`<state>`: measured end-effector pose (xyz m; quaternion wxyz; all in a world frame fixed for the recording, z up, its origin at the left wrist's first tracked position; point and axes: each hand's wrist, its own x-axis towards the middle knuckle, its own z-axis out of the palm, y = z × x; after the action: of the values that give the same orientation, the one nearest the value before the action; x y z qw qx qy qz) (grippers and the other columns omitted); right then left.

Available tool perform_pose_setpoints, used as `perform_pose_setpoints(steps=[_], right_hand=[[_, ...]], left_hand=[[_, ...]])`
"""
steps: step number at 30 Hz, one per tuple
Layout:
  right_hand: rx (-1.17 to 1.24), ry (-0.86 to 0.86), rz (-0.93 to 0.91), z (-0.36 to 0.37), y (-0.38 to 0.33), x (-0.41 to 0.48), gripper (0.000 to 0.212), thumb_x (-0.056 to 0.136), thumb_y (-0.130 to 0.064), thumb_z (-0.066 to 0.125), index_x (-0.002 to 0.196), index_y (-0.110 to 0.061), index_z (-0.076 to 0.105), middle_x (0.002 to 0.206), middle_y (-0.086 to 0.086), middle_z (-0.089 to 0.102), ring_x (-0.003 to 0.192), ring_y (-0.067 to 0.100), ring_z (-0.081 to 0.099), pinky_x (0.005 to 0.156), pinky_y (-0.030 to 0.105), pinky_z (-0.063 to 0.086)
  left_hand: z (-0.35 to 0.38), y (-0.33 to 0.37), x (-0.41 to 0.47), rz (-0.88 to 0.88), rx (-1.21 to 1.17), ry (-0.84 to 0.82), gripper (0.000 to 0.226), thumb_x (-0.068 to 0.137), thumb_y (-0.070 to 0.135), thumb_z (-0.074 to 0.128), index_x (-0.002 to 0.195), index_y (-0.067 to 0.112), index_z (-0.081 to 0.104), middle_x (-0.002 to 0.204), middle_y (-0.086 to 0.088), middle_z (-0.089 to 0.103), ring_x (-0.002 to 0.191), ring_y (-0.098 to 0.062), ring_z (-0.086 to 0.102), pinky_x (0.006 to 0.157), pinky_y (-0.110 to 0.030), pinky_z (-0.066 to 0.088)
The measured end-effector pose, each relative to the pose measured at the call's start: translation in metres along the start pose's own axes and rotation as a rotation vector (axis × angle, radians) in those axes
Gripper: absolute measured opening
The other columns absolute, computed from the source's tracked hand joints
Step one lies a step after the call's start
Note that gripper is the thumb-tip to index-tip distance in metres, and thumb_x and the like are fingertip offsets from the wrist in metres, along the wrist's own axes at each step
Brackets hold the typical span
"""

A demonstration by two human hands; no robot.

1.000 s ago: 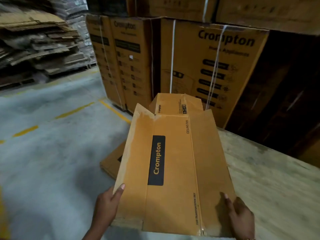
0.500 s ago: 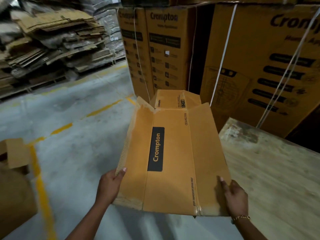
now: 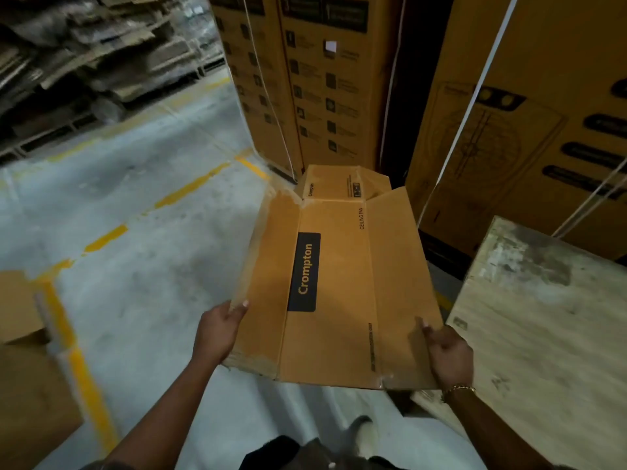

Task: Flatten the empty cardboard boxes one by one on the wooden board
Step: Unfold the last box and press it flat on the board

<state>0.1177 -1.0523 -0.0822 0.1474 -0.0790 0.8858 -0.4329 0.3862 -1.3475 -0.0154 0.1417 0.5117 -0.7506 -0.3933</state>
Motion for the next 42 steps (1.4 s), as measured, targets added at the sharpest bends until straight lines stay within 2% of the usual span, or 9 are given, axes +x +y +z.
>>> perform_pose_setpoints(steps=[4, 9, 17, 22, 27, 32, 36, 39, 42], right_hand=[[-0.038, 0.016, 0.095, 0.036, -0.009, 0.013, 0.066, 0.080, -0.064, 0.049, 0.069, 0.001, 0.056, 0.068, 0.019, 0.062, 0.067, 0.033, 0.055, 0.067, 0.039, 0.044], [-0.091, 0.025, 0.230, 0.084, -0.019, 0.024, 0.055, 0.093, -0.054, 0.056, 0.070, -0.004, 0.054, 0.068, 0.017, 0.058, 0.065, 0.032, 0.055, 0.065, 0.036, 0.043], [-0.061, 0.118, 0.398, 0.188, -0.016, 0.037, 0.054, 0.094, -0.055, 0.054, 0.083, -0.005, 0.070, 0.076, 0.012, 0.064, 0.074, 0.034, 0.066, 0.068, 0.032, 0.047], [-0.110, 0.153, 0.400, 0.244, 0.004, 0.051, 0.061, 0.087, -0.060, 0.039, 0.082, -0.009, 0.071, 0.083, 0.012, 0.064, 0.071, 0.031, 0.061, 0.065, 0.033, 0.046], [-0.060, 0.179, 0.471, 0.295, 0.047, 0.074, 0.051, 0.098, -0.049, 0.052, 0.096, -0.003, 0.072, 0.099, 0.020, 0.067, 0.084, 0.036, 0.063, 0.076, 0.038, 0.049], [0.065, 0.139, 0.601, 0.352, 0.111, 0.108, 0.033, 0.102, -0.036, 0.051, 0.101, -0.007, 0.067, 0.090, 0.012, 0.062, 0.090, 0.031, 0.059, 0.078, 0.035, 0.040], [0.249, 0.270, 0.783, 0.392, 0.163, 0.124, 0.030, 0.095, -0.028, 0.059, 0.071, -0.025, 0.076, 0.070, -0.002, 0.067, 0.083, 0.027, 0.054, 0.081, 0.040, 0.038], [0.138, 0.183, 0.755, 0.408, 0.170, 0.131, 0.028, 0.094, -0.024, 0.055, 0.115, -0.008, 0.065, 0.105, 0.016, 0.065, 0.098, 0.034, 0.056, 0.089, 0.046, 0.043], [0.007, 0.118, 0.665, 0.413, 0.155, 0.124, 0.044, 0.094, -0.016, 0.055, 0.138, -0.012, 0.049, 0.126, 0.015, 0.059, 0.111, 0.035, 0.055, 0.087, 0.036, 0.040]], left_hand=[[0.004, -0.005, 0.055, -0.004, 0.047, -0.060, 0.052, 0.096, 0.050, 0.053, 0.117, 0.006, 0.069, 0.106, -0.005, 0.071, 0.098, -0.027, 0.067, 0.078, -0.032, 0.049], [0.012, -0.038, 0.141, -0.026, 0.102, -0.208, 0.062, 0.092, 0.066, 0.047, 0.098, 0.010, 0.073, 0.084, -0.007, 0.074, 0.076, -0.022, 0.070, 0.075, -0.047, 0.059], [0.050, -0.075, 0.294, 0.072, 0.255, -0.411, 0.054, 0.096, 0.054, 0.051, 0.092, 0.003, 0.070, 0.071, -0.015, 0.065, 0.067, -0.026, 0.061, 0.060, -0.034, 0.041], [0.093, -0.102, 0.354, 0.136, 0.292, -0.482, 0.042, 0.099, 0.042, 0.054, 0.106, 0.004, 0.071, 0.089, -0.017, 0.071, 0.080, -0.031, 0.064, 0.072, -0.038, 0.049], [0.150, -0.150, 0.396, 0.168, 0.331, -0.530, 0.046, 0.099, 0.048, 0.050, 0.096, 0.006, 0.068, 0.064, -0.003, 0.059, 0.063, -0.021, 0.058, 0.055, -0.029, 0.040], [0.217, -0.209, 0.436, 0.262, 0.355, -0.498, 0.047, 0.100, 0.047, 0.049, 0.104, 0.006, 0.071, 0.084, -0.014, 0.070, 0.074, -0.029, 0.062, 0.066, -0.033, 0.043], [0.257, -0.253, 0.464, 0.215, 0.335, -0.544, 0.044, 0.100, 0.043, 0.051, 0.114, 0.005, 0.068, 0.104, -0.018, 0.070, 0.095, -0.037, 0.064, 0.082, -0.041, 0.050], [0.275, -0.274, 0.480, 0.178, 0.429, -0.588, 0.030, 0.099, 0.035, 0.056, 0.107, 0.007, 0.060, 0.109, -0.020, 0.067, 0.102, -0.039, 0.062, 0.081, -0.039, 0.045], [0.272, -0.284, 0.481, 0.056, 0.504, -0.709, 0.050, 0.097, 0.034, 0.058, 0.140, 0.014, 0.044, 0.131, -0.015, 0.061, 0.117, -0.037, 0.058, 0.096, -0.041, 0.046]])
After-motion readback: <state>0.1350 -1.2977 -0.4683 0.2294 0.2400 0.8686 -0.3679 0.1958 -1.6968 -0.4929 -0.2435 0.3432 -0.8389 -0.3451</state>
